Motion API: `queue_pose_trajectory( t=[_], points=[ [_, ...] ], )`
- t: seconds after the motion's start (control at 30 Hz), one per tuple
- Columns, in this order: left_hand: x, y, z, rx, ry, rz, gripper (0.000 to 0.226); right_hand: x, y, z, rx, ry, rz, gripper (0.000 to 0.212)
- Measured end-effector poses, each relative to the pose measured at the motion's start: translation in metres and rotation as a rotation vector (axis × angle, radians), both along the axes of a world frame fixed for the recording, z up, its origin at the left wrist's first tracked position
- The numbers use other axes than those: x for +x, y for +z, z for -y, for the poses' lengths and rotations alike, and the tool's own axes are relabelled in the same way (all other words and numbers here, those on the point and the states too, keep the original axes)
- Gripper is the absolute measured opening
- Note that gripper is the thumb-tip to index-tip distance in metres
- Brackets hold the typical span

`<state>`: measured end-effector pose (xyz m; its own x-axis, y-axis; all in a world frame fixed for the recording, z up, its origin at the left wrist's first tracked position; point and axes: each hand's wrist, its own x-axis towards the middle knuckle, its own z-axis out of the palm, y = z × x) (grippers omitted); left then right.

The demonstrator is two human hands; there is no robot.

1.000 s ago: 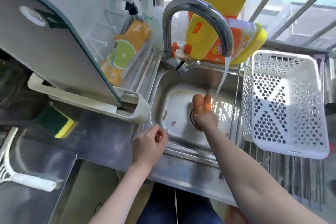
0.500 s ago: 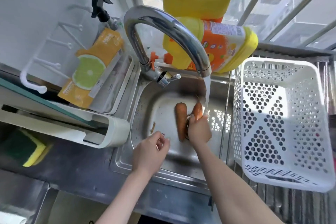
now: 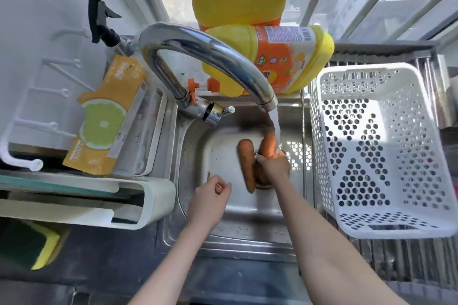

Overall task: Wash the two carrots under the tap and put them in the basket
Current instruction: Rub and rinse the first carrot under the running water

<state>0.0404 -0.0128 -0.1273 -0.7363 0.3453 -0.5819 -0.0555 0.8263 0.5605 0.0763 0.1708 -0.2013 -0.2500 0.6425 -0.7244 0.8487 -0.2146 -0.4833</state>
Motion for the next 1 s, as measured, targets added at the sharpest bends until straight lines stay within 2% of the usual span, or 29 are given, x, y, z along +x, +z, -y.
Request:
queue_pose_trajectory(
  t=[0.1,0.2,0.27,0.33,0.47,0.57,0.7,0.77,0.83,0.93,1.0],
  points=[
    [-0.004,0.005,-0.018,0.101,0.143,0.218,0.023,0.007,0.021,0.005,-0.295,-0.24,-0.291,0.05],
    [-0.011,0.026,-0.048,0.236,0.402,0.576,0.039,0.011,0.051,0.014,-0.609,-0.37,-0.469,0.034],
    [-0.016,0.034,-0.06,0.304,0.514,0.79,0.043,0.007,0.068,0.02,-0.657,-0.392,-0.519,0.028],
    [-0.017,0.032,-0.068,0.367,0.5,0.907,0.045,0.001,0.079,0.023,-0.572,-0.397,-0.528,0.033],
    [-0.022,0.04,-0.078,0.394,0.274,0.889,0.072,-0.007,0.096,0.01,-0.41,-0.348,-0.519,0.023],
    [-0.029,0.048,-0.08,0.405,0.169,0.946,0.056,-0.009,0.108,-0.005,-0.33,-0.315,-0.56,0.023],
    [-0.04,0.06,-0.085,0.285,-0.099,0.901,0.067,-0.019,0.125,-0.02,-0.474,-0.484,-0.725,0.017],
    [-0.041,0.064,-0.089,0.227,-0.168,0.832,0.062,-0.026,0.13,-0.023,-0.523,-0.534,-0.715,0.022],
    [-0.036,0.066,-0.096,0.212,-0.121,0.718,0.054,-0.034,0.133,-0.025,-0.443,-0.523,-0.656,0.018],
    [-0.021,0.066,-0.109,0.208,0.029,0.457,0.037,-0.045,0.14,-0.025,-0.277,-0.48,-0.566,0.017],
    [-0.013,0.064,-0.112,0.15,-0.027,0.255,0.026,-0.05,0.141,-0.023,-0.2,-0.504,-0.556,0.017]
  ],
)
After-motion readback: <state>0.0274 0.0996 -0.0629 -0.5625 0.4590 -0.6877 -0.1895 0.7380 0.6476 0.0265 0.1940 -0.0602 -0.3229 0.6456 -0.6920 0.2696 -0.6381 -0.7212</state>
